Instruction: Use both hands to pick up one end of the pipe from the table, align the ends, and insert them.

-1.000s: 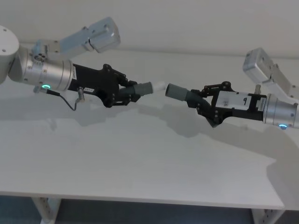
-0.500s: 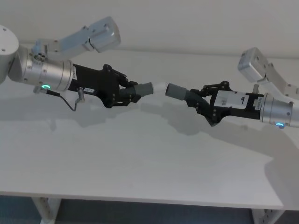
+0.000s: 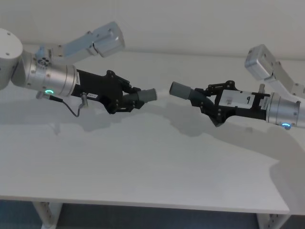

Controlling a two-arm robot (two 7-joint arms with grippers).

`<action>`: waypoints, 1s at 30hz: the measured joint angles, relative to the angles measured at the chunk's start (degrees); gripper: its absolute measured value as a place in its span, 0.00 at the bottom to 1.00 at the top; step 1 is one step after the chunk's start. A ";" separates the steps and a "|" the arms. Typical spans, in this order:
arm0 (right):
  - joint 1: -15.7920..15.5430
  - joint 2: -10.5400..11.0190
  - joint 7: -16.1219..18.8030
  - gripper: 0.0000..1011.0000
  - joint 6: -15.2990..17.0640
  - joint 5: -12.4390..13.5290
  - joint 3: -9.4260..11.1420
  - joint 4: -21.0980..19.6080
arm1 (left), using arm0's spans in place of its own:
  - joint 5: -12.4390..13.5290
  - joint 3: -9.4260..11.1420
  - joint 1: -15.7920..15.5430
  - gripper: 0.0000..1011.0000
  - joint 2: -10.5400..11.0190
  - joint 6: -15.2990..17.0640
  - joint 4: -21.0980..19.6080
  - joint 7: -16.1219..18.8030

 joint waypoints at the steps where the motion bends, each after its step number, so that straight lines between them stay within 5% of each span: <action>1: 0.01 0.02 0.04 0.27 0.00 0.07 -0.03 0.03 | 0.03 0.08 -0.08 0.34 -0.11 0.01 0.18 0.00; 30: 1.65 -0.02 0.61 0.27 -2.48 -0.92 -1.97 3.18 | 0.63 0.49 -2.03 0.34 -2.62 -2.26 3.32 -1.07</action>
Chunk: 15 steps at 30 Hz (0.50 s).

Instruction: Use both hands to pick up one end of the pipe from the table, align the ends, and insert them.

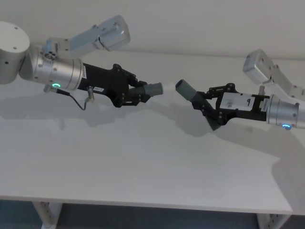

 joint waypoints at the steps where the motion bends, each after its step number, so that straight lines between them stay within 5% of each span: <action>1: 0.04 -0.02 -0.01 0.27 -0.04 -0.04 -0.03 0.10 | -0.05 0.00 0.00 0.34 0.02 0.00 -0.02 0.00; 15: -0.23 -0.06 -1.17 0.27 -0.05 -0.06 0.57 -0.01 | -0.48 -0.06 0.16 0.34 0.63 0.43 -0.82 0.27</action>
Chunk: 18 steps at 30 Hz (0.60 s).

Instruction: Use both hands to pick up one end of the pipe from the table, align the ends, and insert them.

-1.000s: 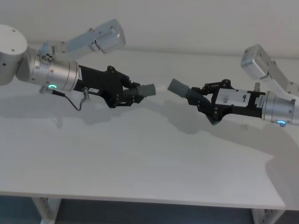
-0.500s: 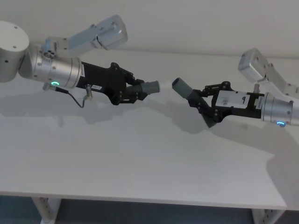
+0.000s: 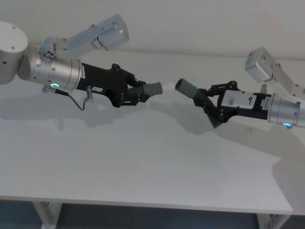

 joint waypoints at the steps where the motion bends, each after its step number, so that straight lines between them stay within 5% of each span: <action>1: -0.17 0.08 -0.26 0.27 0.02 0.06 0.22 -0.20 | -0.02 -0.01 0.02 0.34 0.05 0.06 -0.05 0.03; 18: -1.26 1.99 -0.09 0.27 -1.87 0.42 1.67 -2.24 | -0.14 -0.02 0.12 0.34 0.25 0.31 -0.31 0.19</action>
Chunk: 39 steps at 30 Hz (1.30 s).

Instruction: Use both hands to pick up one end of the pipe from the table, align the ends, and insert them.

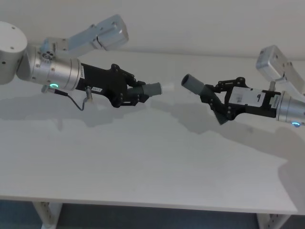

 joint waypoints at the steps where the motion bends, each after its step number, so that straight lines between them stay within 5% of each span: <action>1: 0.00 0.15 0.24 0.27 -0.31 -0.15 -0.02 -0.01 | 0.00 0.00 0.01 0.34 0.00 0.01 0.00 0.01; 17: 1.39 1.53 2.84 0.27 -4.84 -3.81 -1.64 0.72 | -0.03 0.01 0.04 0.34 0.07 0.09 -0.09 0.05; 39: 2.06 1.73 3.60 0.27 -6.60 -5.62 -2.31 1.20 | 0.00 0.07 -0.09 0.34 -0.09 -0.01 0.19 -0.07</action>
